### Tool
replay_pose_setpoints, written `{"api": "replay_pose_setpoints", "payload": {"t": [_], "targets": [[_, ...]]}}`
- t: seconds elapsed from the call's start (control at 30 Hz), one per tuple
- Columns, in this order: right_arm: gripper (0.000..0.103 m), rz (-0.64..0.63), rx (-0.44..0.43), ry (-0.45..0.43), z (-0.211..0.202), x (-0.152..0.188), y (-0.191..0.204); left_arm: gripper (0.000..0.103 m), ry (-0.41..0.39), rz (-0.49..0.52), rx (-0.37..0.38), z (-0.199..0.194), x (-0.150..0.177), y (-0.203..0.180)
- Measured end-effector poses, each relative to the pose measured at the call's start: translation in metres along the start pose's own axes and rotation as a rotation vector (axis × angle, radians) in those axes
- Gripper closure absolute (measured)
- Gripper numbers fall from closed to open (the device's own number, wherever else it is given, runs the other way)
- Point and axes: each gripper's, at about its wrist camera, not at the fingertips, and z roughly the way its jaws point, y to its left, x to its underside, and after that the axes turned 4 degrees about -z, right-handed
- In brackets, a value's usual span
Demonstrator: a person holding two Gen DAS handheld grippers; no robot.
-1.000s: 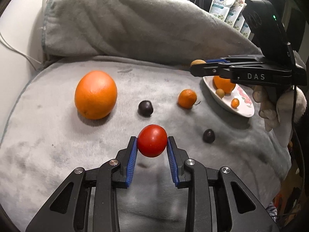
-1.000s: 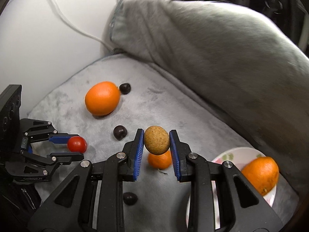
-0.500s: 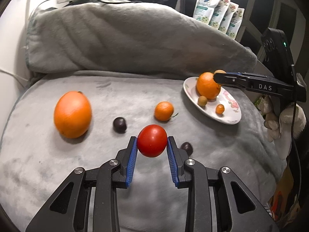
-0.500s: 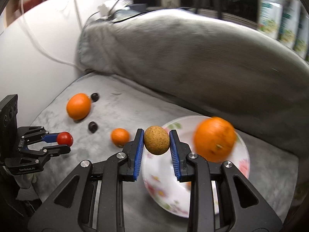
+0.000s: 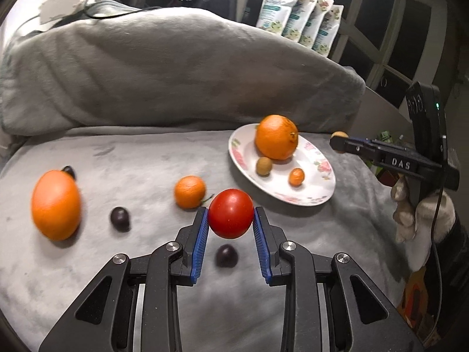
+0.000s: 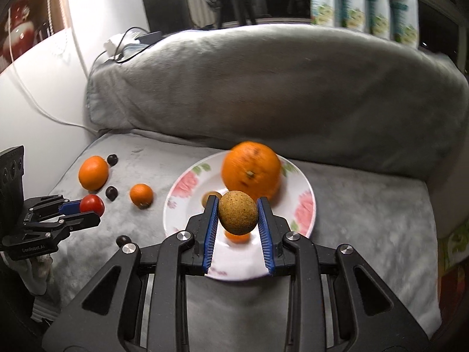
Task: Organize fruits
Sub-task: 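Carry the tomato and kiwi toward the plate with both grippers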
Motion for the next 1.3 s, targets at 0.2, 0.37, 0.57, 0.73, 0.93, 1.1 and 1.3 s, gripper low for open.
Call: {"api": "replay_pose_setpoints", "payload": {"t": [0.2, 0.37, 0.57, 0.73, 0.93, 1.1, 1.3], "targets": [[0.075, 0.031, 0.009, 0.005, -0.004, 0.016, -0.010, 0.074, 0.007, 0.022, 0.024, 0.010, -0.007, -0.012], [0.075, 0.045, 0.019, 0.014, -0.001, 0.024, -0.013, 0.074, 0.017, 0.053, 0.029, 0.020, -0.012, -0.023], [0.075, 0.047, 0.028, 0.028, 0.005, 0.029, -0.014, 0.074, 0.028, 0.067, 0.038, 0.035, -0.019, -0.034], [0.075, 0.049, 0.037, 0.038, 0.010, 0.029, -0.019, 0.074, 0.043, 0.084, 0.049, 0.047, -0.019, -0.043], [0.075, 0.048, 0.038, 0.050, 0.017, 0.030, -0.022, 0.074, 0.063, 0.100, 0.050, 0.057, -0.019, -0.049], [0.075, 0.050, 0.024, 0.050, 0.021, 0.030, -0.024, 0.074, 0.068, 0.105, 0.044, 0.061, -0.021, -0.051], [0.075, 0.045, 0.023, 0.046, 0.022, 0.029, -0.024, 0.074, 0.068, 0.113, 0.042, 0.062, -0.022, -0.054]]}}
